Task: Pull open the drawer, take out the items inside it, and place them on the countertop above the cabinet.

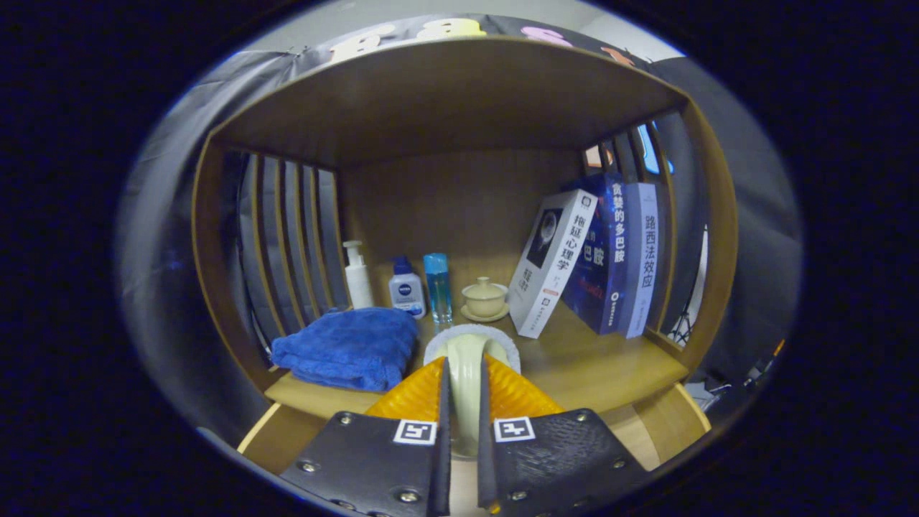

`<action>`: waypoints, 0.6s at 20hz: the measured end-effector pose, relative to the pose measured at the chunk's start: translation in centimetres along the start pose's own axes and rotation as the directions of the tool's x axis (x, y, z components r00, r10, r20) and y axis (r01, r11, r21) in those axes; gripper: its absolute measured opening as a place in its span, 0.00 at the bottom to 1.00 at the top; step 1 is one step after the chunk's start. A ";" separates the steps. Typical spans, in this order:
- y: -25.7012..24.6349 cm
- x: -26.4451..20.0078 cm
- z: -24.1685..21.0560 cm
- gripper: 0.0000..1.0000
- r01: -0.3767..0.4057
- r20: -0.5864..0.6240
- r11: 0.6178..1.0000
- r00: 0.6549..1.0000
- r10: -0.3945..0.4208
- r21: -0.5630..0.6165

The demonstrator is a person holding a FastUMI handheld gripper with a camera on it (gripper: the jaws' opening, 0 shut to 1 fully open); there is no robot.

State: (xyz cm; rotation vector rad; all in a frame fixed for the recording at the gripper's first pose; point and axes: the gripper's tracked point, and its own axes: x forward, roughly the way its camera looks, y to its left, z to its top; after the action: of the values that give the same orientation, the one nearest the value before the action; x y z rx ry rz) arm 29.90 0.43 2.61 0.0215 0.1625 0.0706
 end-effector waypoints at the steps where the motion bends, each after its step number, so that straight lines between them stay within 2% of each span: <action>1: -0.1 1.1 -0.4 0.15 0.011 -0.003 1.000 1.000 -0.011 0.013; 5: -0.5 4.8 -1.7 0.15 0.043 -0.026 0.999 0.999 -0.042 0.024; 12: -1.7 9.8 -0.3 0.18 0.097 0.065 0.993 0.993 -0.101 0.074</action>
State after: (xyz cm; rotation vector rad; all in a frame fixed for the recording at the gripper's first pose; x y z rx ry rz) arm 39.56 -0.53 0.68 0.0864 0.0972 -0.0350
